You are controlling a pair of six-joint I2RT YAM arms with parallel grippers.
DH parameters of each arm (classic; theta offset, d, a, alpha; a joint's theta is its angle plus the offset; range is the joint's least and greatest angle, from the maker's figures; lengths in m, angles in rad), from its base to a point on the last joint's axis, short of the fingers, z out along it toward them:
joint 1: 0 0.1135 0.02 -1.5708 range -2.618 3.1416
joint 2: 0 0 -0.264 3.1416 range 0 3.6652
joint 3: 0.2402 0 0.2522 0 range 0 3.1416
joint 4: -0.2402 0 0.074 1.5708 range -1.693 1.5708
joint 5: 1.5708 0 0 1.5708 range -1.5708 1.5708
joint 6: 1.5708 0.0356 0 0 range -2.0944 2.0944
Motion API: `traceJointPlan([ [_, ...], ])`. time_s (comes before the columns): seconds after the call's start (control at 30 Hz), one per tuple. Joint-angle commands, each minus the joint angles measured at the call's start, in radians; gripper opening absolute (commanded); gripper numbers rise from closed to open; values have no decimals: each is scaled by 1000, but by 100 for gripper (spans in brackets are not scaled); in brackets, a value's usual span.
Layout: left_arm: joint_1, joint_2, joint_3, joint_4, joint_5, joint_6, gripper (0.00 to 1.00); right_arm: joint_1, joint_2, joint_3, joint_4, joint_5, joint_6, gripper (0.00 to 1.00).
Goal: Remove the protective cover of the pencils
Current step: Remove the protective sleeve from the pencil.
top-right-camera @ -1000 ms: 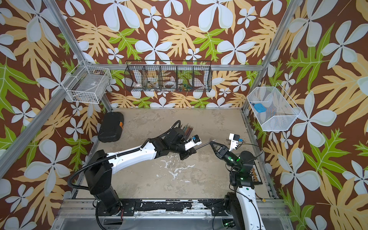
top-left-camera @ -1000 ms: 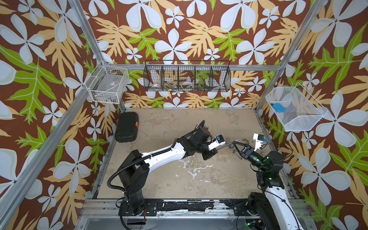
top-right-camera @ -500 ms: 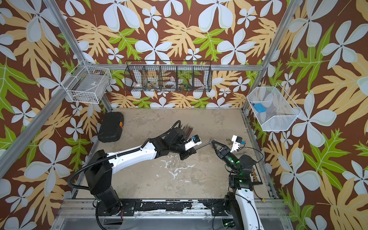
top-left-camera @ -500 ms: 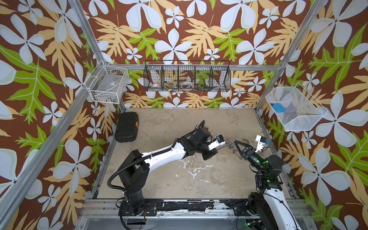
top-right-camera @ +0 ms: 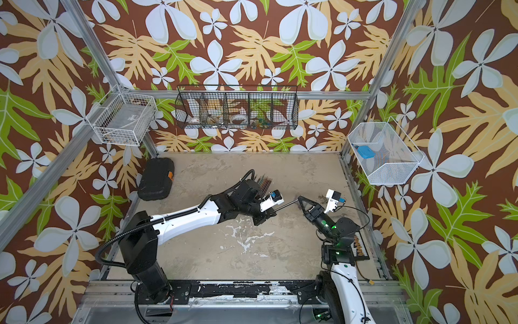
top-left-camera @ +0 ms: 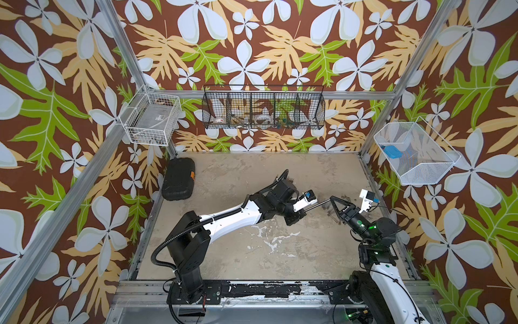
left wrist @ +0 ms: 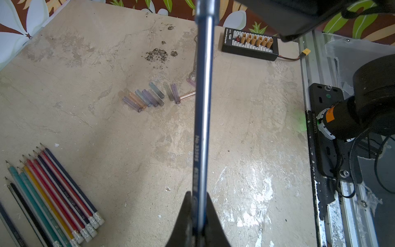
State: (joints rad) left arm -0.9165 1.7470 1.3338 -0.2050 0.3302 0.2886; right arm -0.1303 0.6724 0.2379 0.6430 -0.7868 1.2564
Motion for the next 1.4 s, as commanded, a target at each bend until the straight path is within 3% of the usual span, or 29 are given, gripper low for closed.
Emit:
traceJointPlan([
  [0.0,1,5,8,2,13,-1,0,1,3,5,34,5,-2,13],
  [0.1,1,6,10,-1,13,0,0,1,-4,15,-15,16,-34,0],
  [0.43,1,11,10,-8,12,6,0,-1,-36,75,-157,104,-151,0],
  [1.03,2,26,18,-19,-5,9,0,-137,24,148,-188,13,-182,0],
  [1.37,158,77,72,-2,45,-113,0,-165,19,222,-617,60,-532,0],
])
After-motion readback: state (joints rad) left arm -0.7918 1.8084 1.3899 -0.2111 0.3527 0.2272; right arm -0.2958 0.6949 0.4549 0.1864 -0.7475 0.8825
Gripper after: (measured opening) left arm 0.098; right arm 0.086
